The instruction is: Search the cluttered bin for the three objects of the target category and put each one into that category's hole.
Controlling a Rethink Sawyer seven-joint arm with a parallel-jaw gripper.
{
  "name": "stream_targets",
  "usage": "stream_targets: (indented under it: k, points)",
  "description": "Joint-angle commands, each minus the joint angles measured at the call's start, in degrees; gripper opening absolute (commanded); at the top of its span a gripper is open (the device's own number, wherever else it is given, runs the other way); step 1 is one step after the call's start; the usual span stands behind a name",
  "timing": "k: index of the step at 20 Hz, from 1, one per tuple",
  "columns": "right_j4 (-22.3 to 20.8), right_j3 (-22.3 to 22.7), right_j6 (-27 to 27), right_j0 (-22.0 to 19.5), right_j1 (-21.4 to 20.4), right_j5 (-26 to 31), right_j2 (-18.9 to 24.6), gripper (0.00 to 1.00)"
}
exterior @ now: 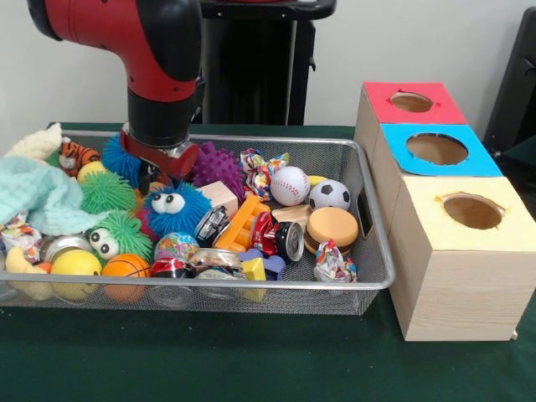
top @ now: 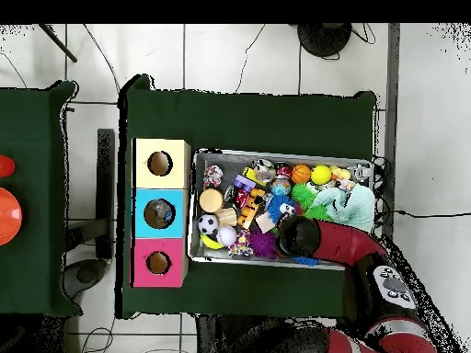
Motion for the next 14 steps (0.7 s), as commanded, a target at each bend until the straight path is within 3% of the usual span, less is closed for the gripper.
stream_targets:
  k: [1, 7, 12, 14]
  points:
    - [0.5, 2.91, 5.74, 0.45, 4.78, 5.91, -2.69, 1.0]
    - [2.1, 2.63, 5.04, 0.56, 4.79, 8.83, -3.09, 1.0]
    - [3.6, 4.79, 4.79, -1.38, 4.61, 6.29, -1.67, 1.0]
    - [3.65, 6.01, 3.46, -2.27, 2.7, 7.2, -1.22, 1.0]
